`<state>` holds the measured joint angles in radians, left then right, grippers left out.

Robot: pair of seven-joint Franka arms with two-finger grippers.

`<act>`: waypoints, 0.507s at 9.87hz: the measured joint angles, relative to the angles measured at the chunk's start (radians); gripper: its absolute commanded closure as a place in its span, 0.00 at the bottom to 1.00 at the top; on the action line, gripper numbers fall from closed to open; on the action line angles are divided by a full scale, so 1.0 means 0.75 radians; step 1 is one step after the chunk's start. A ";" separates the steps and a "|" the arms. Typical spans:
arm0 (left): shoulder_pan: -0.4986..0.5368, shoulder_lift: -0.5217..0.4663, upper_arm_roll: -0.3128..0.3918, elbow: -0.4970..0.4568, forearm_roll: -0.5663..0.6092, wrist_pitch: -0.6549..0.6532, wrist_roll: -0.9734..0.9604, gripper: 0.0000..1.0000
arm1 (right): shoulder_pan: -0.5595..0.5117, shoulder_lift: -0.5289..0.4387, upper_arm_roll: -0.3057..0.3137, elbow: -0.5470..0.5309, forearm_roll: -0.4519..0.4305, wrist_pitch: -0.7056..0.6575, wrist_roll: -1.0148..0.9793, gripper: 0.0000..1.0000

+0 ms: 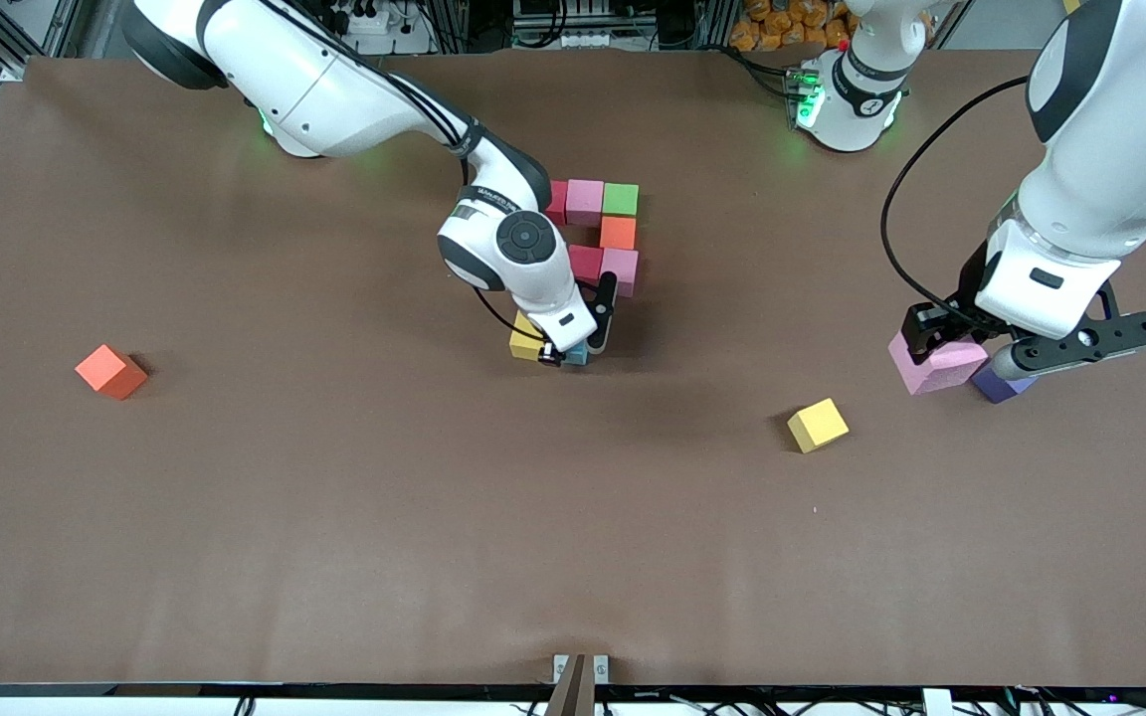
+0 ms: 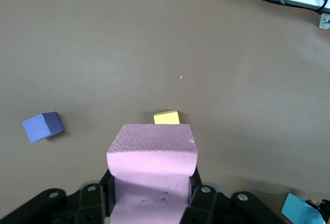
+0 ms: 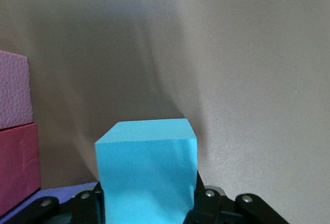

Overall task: Form number 2 with 11 blocks
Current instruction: 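Lower the cyan cube beside the yellow cube with the right gripper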

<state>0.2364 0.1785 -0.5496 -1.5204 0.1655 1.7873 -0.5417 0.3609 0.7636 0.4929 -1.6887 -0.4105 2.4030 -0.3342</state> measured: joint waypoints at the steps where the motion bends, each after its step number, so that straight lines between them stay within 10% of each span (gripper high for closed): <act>1: 0.001 0.000 0.002 0.000 0.000 0.000 -0.001 1.00 | 0.000 0.000 0.000 -0.001 -0.001 0.001 0.003 0.33; 2: 0.001 0.001 0.003 -0.001 -0.001 -0.004 -0.016 1.00 | 0.000 -0.001 0.000 -0.002 -0.001 0.001 0.022 0.00; 5: -0.004 0.024 0.003 -0.015 -0.056 -0.036 -0.148 1.00 | 0.000 -0.001 0.000 -0.005 -0.001 0.001 0.073 0.00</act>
<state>0.2331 0.1963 -0.5477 -1.5316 0.1237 1.7603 -0.6528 0.3609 0.7630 0.4929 -1.6927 -0.4114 2.4035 -0.2796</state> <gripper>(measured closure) 0.454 0.172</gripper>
